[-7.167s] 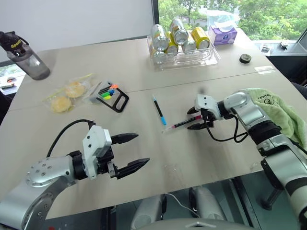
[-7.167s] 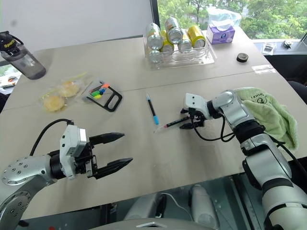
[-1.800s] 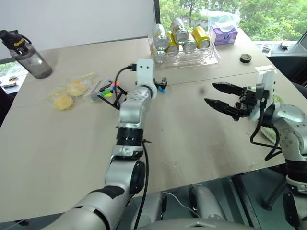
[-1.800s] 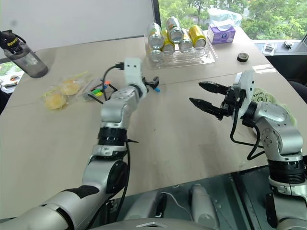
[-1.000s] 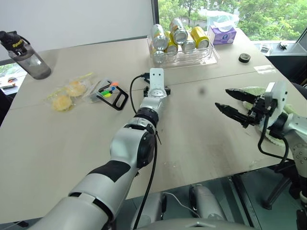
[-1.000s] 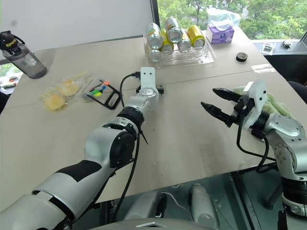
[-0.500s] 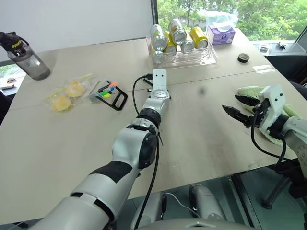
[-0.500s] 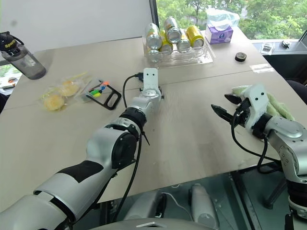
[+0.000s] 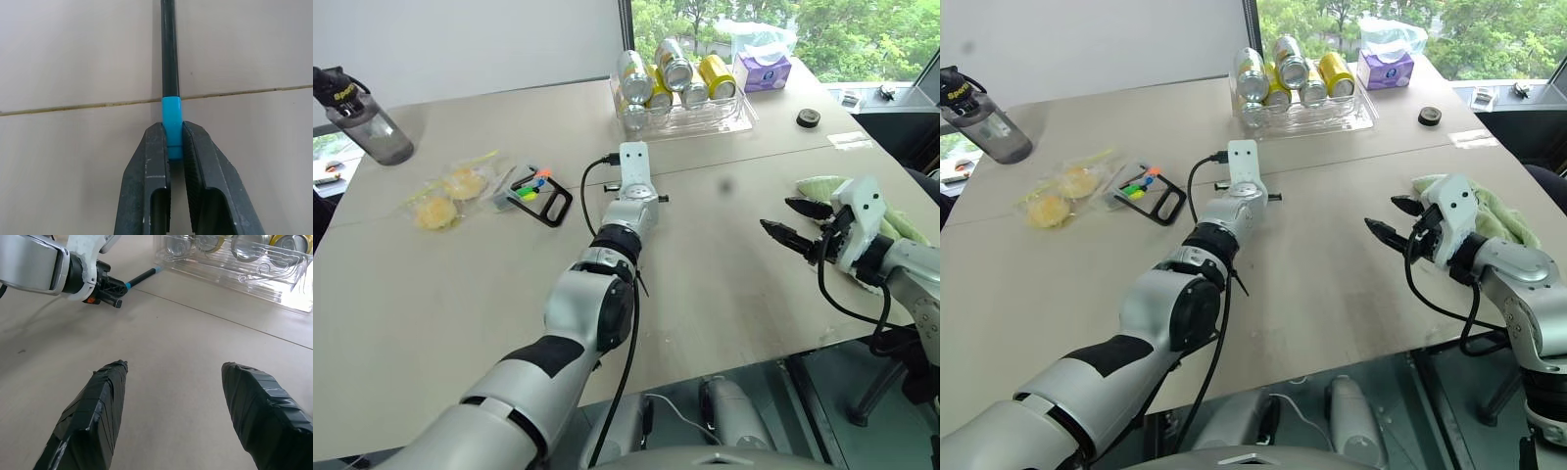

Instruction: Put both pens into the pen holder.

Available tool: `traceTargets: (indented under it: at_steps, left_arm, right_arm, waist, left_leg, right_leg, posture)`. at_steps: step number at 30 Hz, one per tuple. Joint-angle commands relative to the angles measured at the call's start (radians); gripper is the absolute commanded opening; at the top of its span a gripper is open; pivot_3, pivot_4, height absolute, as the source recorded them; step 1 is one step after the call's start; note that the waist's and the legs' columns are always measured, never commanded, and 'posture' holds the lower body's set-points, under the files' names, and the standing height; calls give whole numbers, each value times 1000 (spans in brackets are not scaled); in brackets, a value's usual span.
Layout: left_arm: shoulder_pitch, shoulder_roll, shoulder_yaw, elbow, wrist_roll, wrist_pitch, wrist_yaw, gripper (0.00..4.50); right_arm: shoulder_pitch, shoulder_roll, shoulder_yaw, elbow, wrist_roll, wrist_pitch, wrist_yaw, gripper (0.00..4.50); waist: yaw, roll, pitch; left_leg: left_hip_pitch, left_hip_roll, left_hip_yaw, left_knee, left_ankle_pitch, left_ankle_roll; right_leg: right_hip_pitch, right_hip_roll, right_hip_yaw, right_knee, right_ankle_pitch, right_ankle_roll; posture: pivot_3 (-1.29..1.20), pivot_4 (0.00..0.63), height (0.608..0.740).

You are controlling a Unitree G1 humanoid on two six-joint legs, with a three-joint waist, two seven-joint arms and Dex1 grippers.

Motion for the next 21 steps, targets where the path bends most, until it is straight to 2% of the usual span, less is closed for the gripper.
traceTargets:
  at_steps: [1, 3, 9, 15, 17, 21]
  left_arm:
    - [157, -2, -86, -260, 25, 159, -58, 28]
    - [250, 20, -139, -433, 37, 225, -118, 28]
    - [444, 125, -146, -844, -10, 445, -258, 28]
    - [571, 248, -144, -1128, -84, 578, -415, 28]
    - [615, 281, -136, -1205, -162, 592, -522, 28]
    - [713, 345, -157, -1305, -255, 440, -736, 28]
  right_arm:
    - [-8, 7, 1, -26, -1, -25, 8, 3311]
    - [-11, 12, 8, -22, 0, -27, 12, 3311]
    - [-31, 20, 26, 9, -10, -45, 32, 3311]
    - [-60, 38, 44, 38, -8, -56, 49, 3311]
    - [-78, 63, 50, 41, 18, -34, 48, 3311]
    - [-141, 147, 56, 44, 86, 41, 6, 3311]
  waist:
    - [-1, 0, 0]
    - [-1, 0, -1]
    - [-3, 0, -1]
    - [5, 0, -1]
    - [6, 0, -1]
    - [6, 0, -1]
  left_leg:
    - [0, 0, 0, 0, 0, 0]
    - [1, 0, 1, -1, 0, 0]
    - [2, 1, 2, 0, 0, 0]
    - [2, 1, 2, 0, 0, 0]
    - [2, 1, 2, 0, 0, 0]
    - [2, 1, 1, 0, 0, 0]
  right_leg:
    - [0, 0, 0, 0, 0, 0]
    - [0, 1, 1, 0, 0, 0]
    - [0, 1, 2, 1, 0, 0]
    - [1, 1, 1, 1, 0, 0]
    - [1, 1, 1, 1, 0, 0]
    - [1, 1, 0, 0, 0, 0]
  posture:
    - [0, 150, 739]
    - [0, 150, 739]
    - [0, 150, 739]
    - [0, 150, 739]
    - [0, 150, 739]
    - [0, 150, 739]
